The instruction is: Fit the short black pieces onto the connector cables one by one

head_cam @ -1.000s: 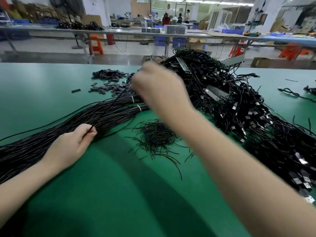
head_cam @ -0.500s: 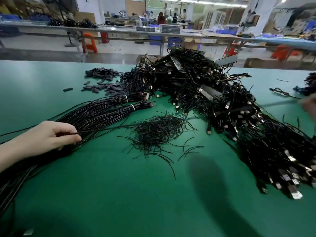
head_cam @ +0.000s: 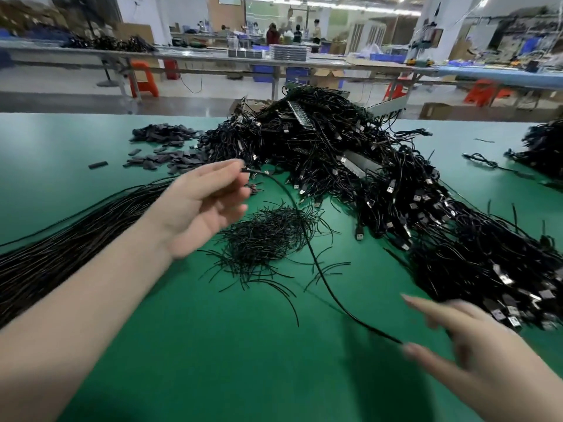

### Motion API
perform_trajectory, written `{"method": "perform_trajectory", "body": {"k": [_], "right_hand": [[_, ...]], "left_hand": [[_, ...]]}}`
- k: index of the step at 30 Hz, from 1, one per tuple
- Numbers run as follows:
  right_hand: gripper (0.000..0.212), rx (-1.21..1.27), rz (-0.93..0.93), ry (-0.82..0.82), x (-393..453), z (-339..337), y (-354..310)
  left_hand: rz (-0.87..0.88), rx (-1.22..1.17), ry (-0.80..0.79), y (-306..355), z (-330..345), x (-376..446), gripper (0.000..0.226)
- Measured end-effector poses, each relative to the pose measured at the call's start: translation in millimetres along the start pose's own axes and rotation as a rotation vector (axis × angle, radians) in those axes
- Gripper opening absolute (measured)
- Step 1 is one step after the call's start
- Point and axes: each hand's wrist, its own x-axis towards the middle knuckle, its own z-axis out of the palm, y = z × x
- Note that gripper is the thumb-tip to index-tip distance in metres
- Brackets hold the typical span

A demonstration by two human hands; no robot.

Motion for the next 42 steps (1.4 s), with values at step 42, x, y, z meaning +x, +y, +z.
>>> {"method": "perform_trajectory", "body": {"k": [42], "right_hand": [[0.025,0.812,-0.13,-0.627,140.9,62.4,-73.7]], "left_hand": [[-0.101,-0.081,-0.192,-5.3,41.4,11.3,0.059]]}}
